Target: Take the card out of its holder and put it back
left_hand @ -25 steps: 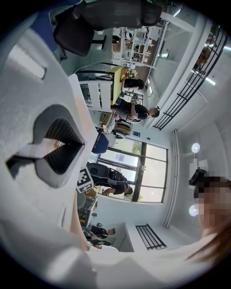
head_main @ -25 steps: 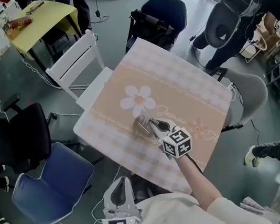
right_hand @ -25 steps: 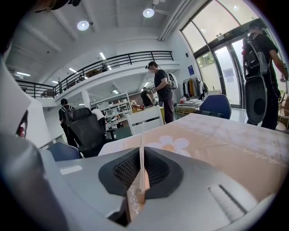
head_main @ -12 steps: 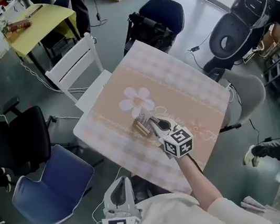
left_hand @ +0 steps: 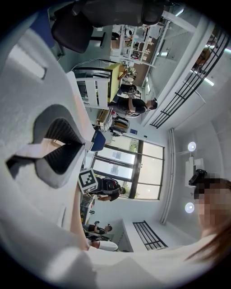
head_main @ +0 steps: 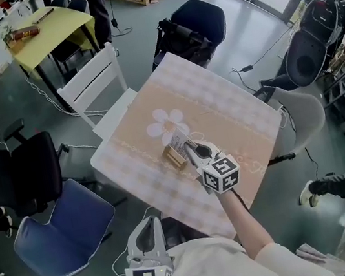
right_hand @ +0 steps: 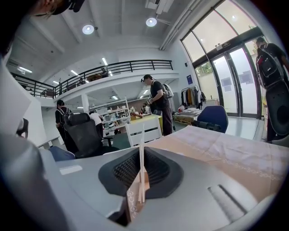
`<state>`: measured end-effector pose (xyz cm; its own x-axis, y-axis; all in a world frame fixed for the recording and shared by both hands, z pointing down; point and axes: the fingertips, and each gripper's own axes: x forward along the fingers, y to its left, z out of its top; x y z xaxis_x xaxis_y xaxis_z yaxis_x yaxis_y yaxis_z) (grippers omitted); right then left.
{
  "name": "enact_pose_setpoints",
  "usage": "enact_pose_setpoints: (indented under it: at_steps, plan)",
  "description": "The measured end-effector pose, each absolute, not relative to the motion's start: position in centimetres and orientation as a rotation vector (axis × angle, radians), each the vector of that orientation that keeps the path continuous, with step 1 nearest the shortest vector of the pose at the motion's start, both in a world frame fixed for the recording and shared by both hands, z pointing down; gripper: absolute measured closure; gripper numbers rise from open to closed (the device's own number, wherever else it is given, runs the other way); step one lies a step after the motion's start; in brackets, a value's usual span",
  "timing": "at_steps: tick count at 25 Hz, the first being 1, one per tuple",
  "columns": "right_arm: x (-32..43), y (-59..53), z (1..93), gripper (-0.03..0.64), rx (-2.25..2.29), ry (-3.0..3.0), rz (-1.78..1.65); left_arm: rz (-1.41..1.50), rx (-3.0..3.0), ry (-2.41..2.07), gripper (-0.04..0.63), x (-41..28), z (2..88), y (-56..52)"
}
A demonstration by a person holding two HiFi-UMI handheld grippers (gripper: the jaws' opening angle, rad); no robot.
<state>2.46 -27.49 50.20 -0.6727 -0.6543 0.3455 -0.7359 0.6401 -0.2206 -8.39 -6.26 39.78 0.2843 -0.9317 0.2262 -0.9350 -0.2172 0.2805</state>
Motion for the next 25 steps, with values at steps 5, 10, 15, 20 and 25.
enact_pose_setpoints:
  at_steps: [5,10,15,20,25]
  plan:
    - [3.0,-27.6,48.4,0.603,1.187,-2.648,0.48,0.002,2.214,-1.687,0.594,-8.6,39.4,-6.0]
    - [3.7,-26.7,44.6,0.603,1.246,-2.718,0.445,-0.01,2.224,-1.7,0.594,-9.0,39.0,-5.9]
    - [4.2,-24.5,40.3,0.603,1.308,-2.779,0.359,0.031,2.261,-1.715,0.594,-10.0,38.9,-5.9]
    - [4.7,-22.6,36.4,0.603,1.351,-2.807,0.205,0.036,2.286,-1.738,0.594,-11.2,38.4,-6.1]
    - [4.7,-19.9,34.4,0.603,1.38,-2.825,0.173,0.042,2.303,-1.742,0.594,-12.3,38.1,-5.6]
